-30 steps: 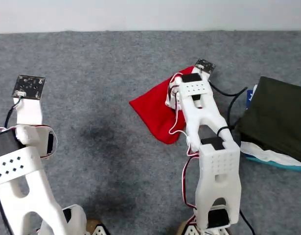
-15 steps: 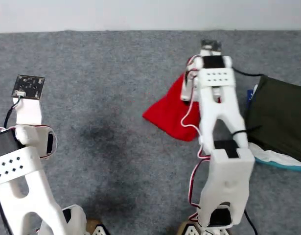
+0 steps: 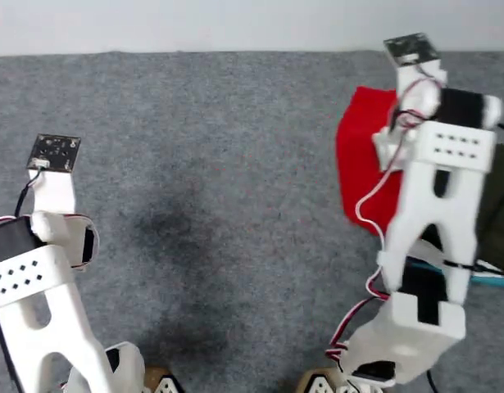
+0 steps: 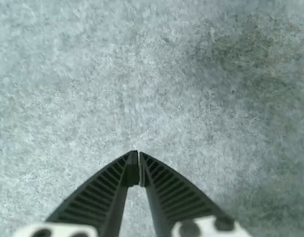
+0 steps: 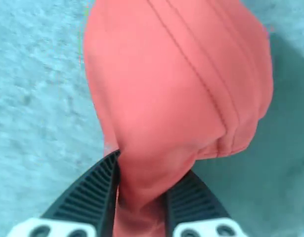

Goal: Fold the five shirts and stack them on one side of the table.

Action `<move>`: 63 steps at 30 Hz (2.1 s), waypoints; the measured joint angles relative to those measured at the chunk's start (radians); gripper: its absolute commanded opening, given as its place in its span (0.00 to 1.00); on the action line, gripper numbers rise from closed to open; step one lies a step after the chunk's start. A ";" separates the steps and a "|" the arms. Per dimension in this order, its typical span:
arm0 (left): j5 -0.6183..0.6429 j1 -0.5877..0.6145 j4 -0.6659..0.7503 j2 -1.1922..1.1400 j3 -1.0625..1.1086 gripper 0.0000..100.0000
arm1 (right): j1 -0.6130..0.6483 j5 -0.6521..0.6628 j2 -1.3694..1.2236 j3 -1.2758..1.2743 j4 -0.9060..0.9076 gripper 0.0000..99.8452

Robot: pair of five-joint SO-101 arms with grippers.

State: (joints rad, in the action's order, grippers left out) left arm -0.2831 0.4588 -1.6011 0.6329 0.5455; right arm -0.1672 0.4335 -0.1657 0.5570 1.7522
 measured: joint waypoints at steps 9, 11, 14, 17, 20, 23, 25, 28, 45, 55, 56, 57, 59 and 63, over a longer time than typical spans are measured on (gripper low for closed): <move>0.000 0.000 0.020 0.000 0.002 0.02 | -0.143 0.158 0.009 0.000 -0.012 0.01; 0.000 0.000 0.020 0.000 0.002 0.02 | -0.176 0.167 0.002 0.000 -0.037 0.01; 0.000 0.000 0.020 0.000 0.002 0.02 | -0.221 0.192 -0.020 0.000 -0.074 0.01; 0.000 0.000 0.020 0.000 0.002 0.02 | -0.255 0.201 -0.023 0.000 -0.098 0.01; 0.000 0.000 0.020 0.000 0.002 0.02 | -0.270 0.201 -0.023 0.000 -0.101 0.01; 0.000 0.000 0.020 0.000 0.002 0.02 | -0.269 0.201 -0.018 0.000 -0.100 0.01; 0.000 0.000 0.021 0.000 0.002 0.02 | -0.269 0.201 -0.005 0.000 -0.100 0.01; 0.000 0.000 0.032 0.000 0.002 0.02 | -0.269 0.201 0.028 0.000 -0.100 0.01; 0.000 0.000 0.075 0.000 0.002 0.02 | -0.167 0.100 0.167 0.000 -0.068 0.01; 0.000 0.000 0.075 0.000 0.002 0.02 | -0.381 0.198 -0.058 0.000 -0.235 0.03; 0.000 0.000 0.075 0.000 0.002 0.02 | -0.396 0.207 -0.095 0.000 -0.272 0.05; 0.000 0.000 0.075 0.000 0.002 0.02 | -0.408 0.218 -0.132 0.000 -0.308 0.09; 0.000 0.000 0.075 0.000 0.002 0.02 | -0.430 0.242 -0.187 0.000 -0.370 0.20; 0.000 0.000 0.075 0.000 0.002 0.02 | -0.463 0.258 -0.209 0.000 -0.416 0.31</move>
State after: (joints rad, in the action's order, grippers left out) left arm -0.2831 0.4588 -1.5259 0.6329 0.5470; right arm -0.6306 0.6912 -0.3744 0.5570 1.3364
